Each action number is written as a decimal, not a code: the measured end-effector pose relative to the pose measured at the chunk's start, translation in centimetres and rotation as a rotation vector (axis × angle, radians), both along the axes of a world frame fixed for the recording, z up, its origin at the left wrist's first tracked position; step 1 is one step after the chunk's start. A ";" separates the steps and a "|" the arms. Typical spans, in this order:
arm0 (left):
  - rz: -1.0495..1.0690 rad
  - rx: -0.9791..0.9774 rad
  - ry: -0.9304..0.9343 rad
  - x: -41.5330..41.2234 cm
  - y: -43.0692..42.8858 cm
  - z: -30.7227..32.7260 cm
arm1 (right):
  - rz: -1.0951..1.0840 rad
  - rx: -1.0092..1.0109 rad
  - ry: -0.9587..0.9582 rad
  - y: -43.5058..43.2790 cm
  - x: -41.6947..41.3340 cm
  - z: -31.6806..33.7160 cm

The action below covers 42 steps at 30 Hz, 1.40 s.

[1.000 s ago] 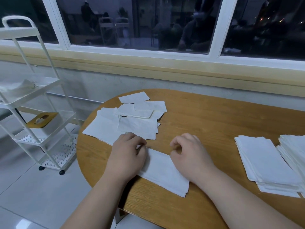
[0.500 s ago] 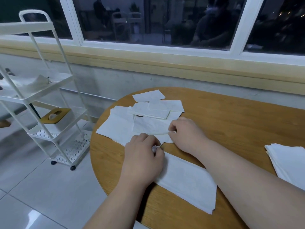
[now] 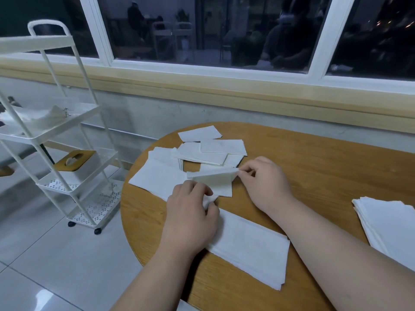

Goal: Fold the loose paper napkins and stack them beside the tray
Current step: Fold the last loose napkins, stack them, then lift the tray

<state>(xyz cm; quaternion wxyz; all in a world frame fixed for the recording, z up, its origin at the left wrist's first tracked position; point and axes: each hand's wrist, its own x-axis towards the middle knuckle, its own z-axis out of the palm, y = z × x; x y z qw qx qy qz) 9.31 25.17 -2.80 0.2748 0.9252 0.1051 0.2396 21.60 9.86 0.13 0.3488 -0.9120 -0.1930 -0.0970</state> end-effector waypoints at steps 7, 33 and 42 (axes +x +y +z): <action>-0.045 0.079 -0.026 -0.8 -0.3 0.3 | -0.063 0.040 0.016 -7.1 -6.0 0.4; -0.312 -0.507 0.260 -7.0 -3.8 8.6 | 0.028 0.400 0.386 -11.2 -16.9 3.6; -0.088 -0.353 0.330 -3.8 -1.0 4.8 | -0.089 0.076 0.272 -8.1 -14.9 0.5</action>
